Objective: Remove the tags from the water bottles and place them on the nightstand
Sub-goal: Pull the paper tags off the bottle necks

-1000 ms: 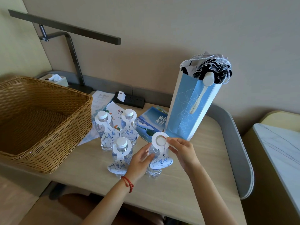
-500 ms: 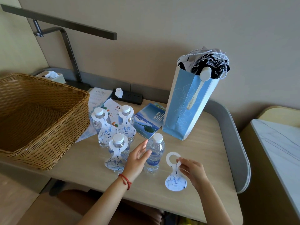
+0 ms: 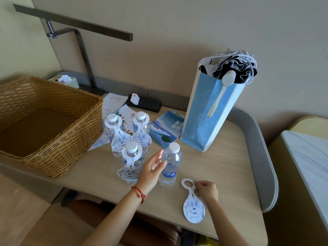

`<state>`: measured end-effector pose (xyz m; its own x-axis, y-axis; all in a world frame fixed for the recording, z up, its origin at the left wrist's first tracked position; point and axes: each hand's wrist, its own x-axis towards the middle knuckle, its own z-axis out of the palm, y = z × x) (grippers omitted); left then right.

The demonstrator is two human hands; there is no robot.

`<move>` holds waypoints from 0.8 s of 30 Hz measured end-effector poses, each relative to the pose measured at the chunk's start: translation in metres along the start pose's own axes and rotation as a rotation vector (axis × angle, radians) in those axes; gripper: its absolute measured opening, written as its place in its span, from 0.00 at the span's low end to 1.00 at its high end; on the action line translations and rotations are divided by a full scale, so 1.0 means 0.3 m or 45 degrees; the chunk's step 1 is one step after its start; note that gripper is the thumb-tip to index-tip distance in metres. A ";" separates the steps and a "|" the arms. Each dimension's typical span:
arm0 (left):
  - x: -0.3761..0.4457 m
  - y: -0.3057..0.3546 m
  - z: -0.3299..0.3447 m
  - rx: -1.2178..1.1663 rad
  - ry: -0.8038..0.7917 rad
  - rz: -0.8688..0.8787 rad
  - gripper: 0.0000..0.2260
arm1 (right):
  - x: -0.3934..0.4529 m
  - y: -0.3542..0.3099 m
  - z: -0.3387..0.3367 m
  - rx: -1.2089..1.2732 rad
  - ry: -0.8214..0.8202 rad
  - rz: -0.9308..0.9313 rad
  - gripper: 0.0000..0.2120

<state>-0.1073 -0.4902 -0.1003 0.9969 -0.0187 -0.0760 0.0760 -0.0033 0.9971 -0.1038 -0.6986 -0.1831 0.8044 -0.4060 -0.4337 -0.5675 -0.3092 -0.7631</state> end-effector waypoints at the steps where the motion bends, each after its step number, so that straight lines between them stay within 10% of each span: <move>1: -0.001 -0.001 0.001 0.006 0.006 0.003 0.20 | -0.006 -0.008 -0.003 -0.024 0.003 -0.017 0.09; 24: -0.217 0.119 -0.203 0.141 0.620 0.390 0.10 | -0.348 -0.449 -0.023 0.422 -0.313 -0.877 0.11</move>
<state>-0.1682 -0.4281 -0.0596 0.8688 0.4265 0.2514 -0.1932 -0.1754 0.9654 -0.1124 -0.6204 -0.0318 0.9924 -0.0042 0.1228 0.1211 -0.1340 -0.9836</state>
